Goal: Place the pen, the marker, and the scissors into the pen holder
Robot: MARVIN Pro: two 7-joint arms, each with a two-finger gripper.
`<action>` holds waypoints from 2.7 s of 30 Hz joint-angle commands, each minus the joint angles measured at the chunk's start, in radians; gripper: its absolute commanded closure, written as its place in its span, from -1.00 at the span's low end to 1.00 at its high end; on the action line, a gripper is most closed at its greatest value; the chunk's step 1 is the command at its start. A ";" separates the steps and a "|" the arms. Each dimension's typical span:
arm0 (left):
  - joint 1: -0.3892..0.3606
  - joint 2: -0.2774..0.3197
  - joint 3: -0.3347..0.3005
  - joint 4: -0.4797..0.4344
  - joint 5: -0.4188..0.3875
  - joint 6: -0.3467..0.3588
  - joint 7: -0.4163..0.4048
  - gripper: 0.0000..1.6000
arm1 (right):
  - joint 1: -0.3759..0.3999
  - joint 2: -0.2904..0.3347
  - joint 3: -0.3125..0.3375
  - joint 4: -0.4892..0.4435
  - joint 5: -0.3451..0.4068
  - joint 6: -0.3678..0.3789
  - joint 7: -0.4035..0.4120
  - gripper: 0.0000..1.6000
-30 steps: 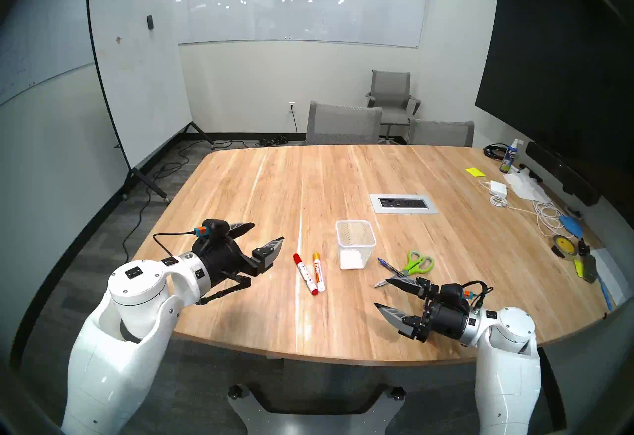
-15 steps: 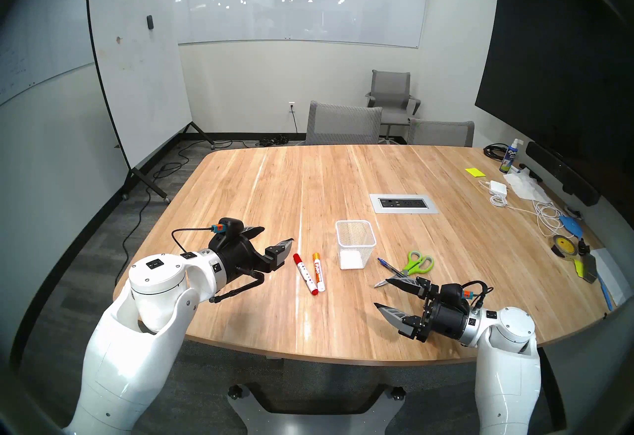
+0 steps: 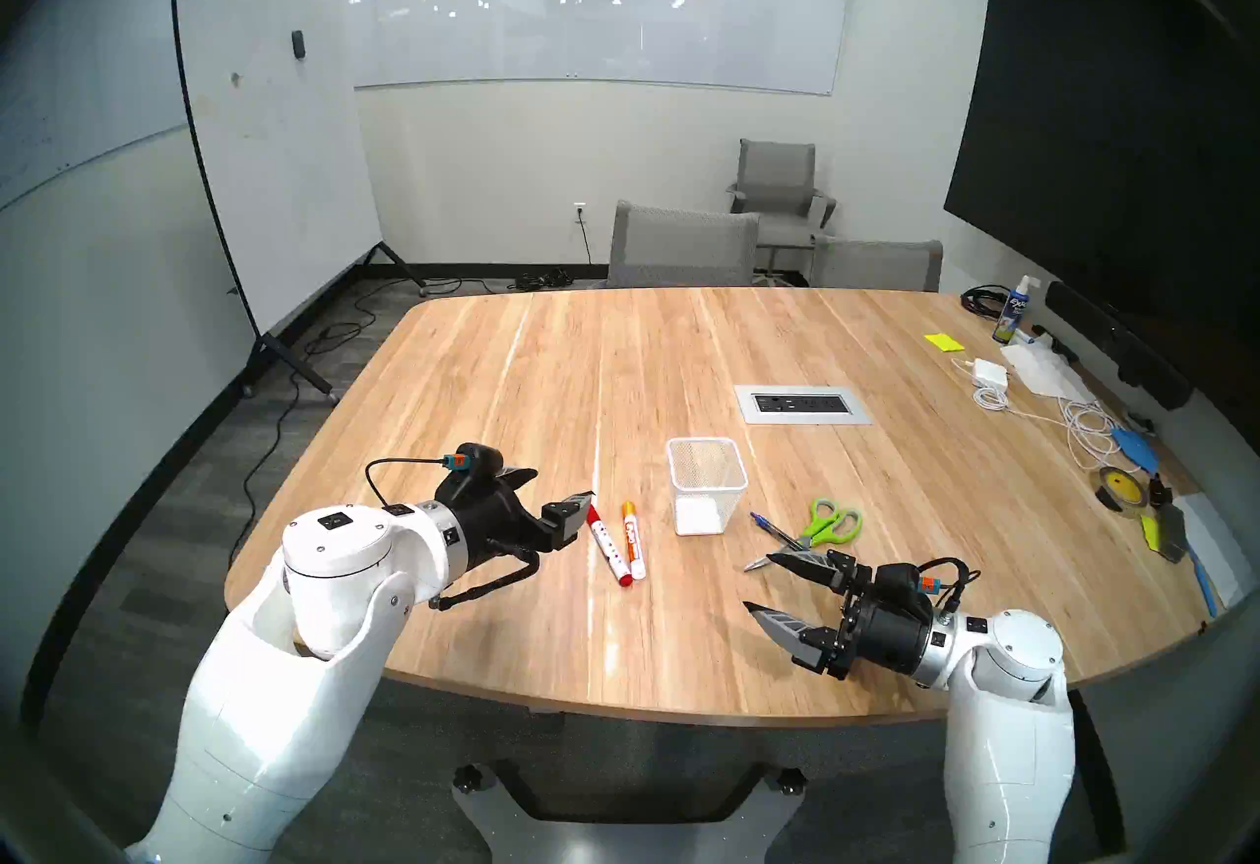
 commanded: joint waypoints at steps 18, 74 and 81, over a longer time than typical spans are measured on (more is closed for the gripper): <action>0.004 0.031 0.023 0.011 0.020 -0.050 -0.032 -1.00 | 0.005 0.002 -0.002 -0.012 0.008 0.000 -0.001 -1.00; -0.069 -0.012 0.074 0.070 0.056 0.004 -0.008 -1.00 | 0.005 0.001 -0.002 -0.012 0.008 0.000 -0.001 -1.00; -0.137 -0.008 0.087 0.163 0.058 0.005 -0.031 -1.00 | 0.006 0.001 -0.002 -0.012 0.007 0.000 -0.001 -1.00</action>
